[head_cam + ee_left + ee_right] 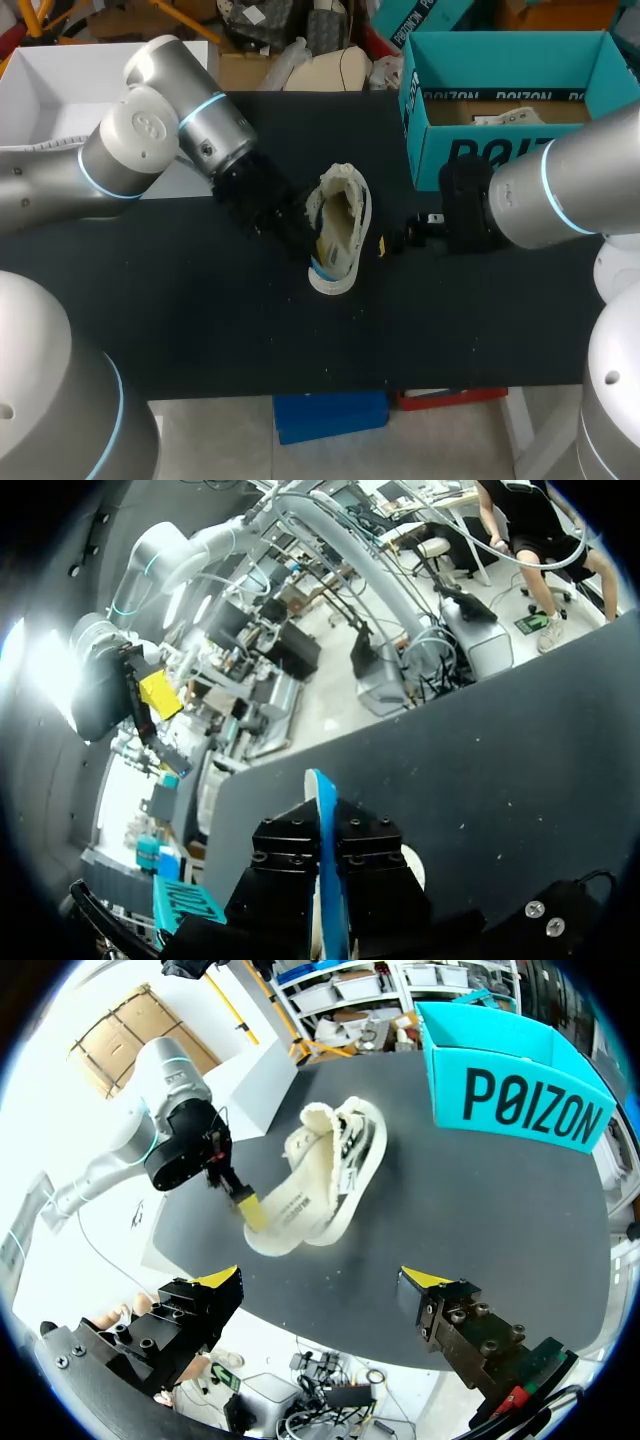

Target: Take the shoe out of the shoebox, open the shoe tongue, remove and reinsert the insole, then place the shoe into the shoebox

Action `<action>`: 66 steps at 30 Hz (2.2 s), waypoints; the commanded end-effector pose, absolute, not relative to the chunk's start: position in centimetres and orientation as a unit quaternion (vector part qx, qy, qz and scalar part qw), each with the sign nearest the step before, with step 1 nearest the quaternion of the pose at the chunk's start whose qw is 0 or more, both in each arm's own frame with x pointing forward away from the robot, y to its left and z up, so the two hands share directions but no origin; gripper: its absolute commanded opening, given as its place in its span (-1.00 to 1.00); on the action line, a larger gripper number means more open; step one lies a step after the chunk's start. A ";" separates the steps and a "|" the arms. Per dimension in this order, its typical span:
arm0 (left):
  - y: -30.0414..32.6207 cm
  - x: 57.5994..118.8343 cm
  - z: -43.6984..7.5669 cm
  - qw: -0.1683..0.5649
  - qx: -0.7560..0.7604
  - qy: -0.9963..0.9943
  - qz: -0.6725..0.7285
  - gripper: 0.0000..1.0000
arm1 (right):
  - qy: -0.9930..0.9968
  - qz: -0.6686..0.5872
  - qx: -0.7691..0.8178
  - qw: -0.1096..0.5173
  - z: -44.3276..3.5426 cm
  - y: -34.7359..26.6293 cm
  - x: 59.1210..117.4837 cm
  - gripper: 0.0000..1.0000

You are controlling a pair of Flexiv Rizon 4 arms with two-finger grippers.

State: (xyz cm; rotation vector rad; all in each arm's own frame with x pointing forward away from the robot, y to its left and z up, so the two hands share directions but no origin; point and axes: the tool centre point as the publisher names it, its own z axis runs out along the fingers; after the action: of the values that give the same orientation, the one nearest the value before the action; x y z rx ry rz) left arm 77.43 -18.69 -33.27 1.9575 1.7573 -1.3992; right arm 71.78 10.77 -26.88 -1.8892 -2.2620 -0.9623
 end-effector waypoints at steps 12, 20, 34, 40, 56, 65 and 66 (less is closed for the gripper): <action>-19.6 80.2 -35.2 0.135 0.618 0.601 -0.489 -1.00 | -0.729 -0.309 -0.610 0.018 -26.9 11.0 71.7 1.00; -20.2 82.2 -35.8 0.152 0.610 0.607 -0.486 -1.00 | -0.729 -0.309 -0.610 0.018 -26.9 11.0 71.7 1.00; -21.8 83.7 -37.2 0.145 0.639 0.635 -0.409 -1.00 | -0.729 -0.309 -0.610 0.018 -26.9 11.0 71.7 1.00; -22.4 83.4 -38.0 0.118 0.674 0.641 -0.349 -1.00 | -0.729 -0.309 -0.610 0.018 -26.9 11.0 71.7 1.00; -22.7 81.8 -40.2 0.024 0.719 0.644 -0.262 -0.28 | -0.729 -0.309 -0.610 0.018 -26.9 11.0 71.7 1.00; -21.0 81.7 -35.5 0.046 0.713 0.642 -0.277 0.87 | -0.729 -0.309 -0.610 0.018 -26.9 11.0 71.7 1.00; -20.9 81.7 -35.0 0.053 0.713 0.641 -0.280 0.76 | -0.729 -0.309 -0.610 0.018 -26.9 11.0 71.7 1.00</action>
State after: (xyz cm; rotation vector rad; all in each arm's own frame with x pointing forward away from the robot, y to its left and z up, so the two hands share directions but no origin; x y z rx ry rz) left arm 82.37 -22.41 -37.17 2.1807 1.9551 -0.8756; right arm 71.78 10.77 -26.88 -1.8889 -2.2621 -0.9618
